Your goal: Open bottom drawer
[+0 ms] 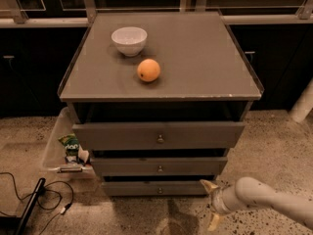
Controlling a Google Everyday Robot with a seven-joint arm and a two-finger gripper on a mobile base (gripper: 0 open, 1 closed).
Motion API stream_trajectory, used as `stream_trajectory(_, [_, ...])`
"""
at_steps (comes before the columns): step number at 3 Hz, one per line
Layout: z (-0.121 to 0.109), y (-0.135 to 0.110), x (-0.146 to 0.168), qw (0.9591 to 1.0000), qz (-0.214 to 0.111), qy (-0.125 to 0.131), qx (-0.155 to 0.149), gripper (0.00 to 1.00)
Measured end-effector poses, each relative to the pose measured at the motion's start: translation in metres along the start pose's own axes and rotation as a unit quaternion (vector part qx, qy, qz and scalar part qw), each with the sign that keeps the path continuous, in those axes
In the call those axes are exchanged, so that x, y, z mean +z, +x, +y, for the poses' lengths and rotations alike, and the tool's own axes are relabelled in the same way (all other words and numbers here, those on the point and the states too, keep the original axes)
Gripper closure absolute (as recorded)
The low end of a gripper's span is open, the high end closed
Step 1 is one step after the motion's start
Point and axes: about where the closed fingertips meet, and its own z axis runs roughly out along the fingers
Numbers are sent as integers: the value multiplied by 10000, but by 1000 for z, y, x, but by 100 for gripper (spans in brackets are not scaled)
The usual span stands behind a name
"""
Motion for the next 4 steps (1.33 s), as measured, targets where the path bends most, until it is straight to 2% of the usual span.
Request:
stream_trajectory(2, [-12,22,100,9995,-270,-87,-105,0])
stream_trajectory(4, [-48,30,140,9983,-438,169,-347,0])
